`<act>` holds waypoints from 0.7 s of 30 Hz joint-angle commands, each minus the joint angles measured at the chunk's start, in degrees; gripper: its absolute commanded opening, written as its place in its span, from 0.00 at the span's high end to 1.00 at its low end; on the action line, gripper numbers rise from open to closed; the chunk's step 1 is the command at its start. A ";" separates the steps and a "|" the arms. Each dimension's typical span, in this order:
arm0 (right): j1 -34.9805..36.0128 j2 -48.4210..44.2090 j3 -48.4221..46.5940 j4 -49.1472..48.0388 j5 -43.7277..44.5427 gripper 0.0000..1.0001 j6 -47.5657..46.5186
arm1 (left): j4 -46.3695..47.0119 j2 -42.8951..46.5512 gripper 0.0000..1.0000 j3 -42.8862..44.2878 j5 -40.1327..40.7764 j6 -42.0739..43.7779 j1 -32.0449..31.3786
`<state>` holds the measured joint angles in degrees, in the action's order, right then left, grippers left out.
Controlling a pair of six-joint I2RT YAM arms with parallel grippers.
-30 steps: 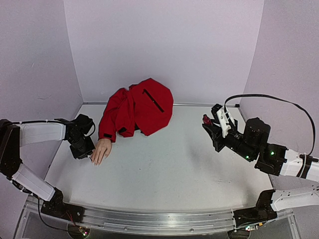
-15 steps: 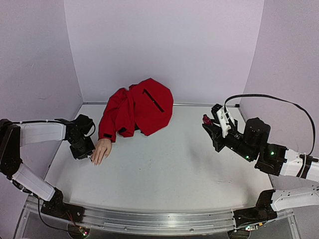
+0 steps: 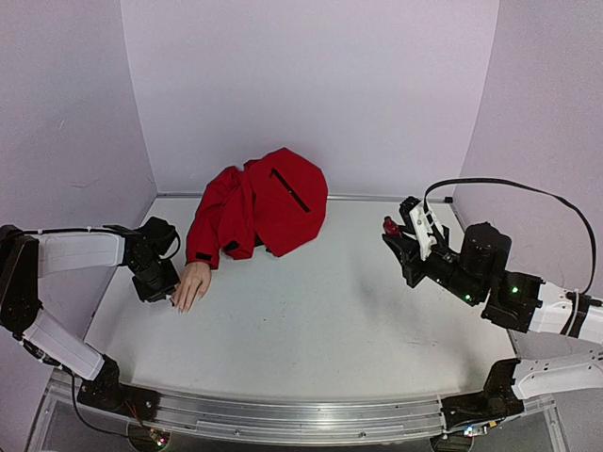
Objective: Paint the nails
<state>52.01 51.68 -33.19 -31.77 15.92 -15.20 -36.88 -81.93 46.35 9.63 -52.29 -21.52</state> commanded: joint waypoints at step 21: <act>-0.25 -0.45 -0.08 -4.62 0.52 1.00 -0.18 | 1.79 1.18 1.00 -2.00 -0.85 0.53 0.34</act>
<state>52.01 51.68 -33.19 -31.77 15.90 -15.20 -35.92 -81.93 44.82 8.97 -52.29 -21.54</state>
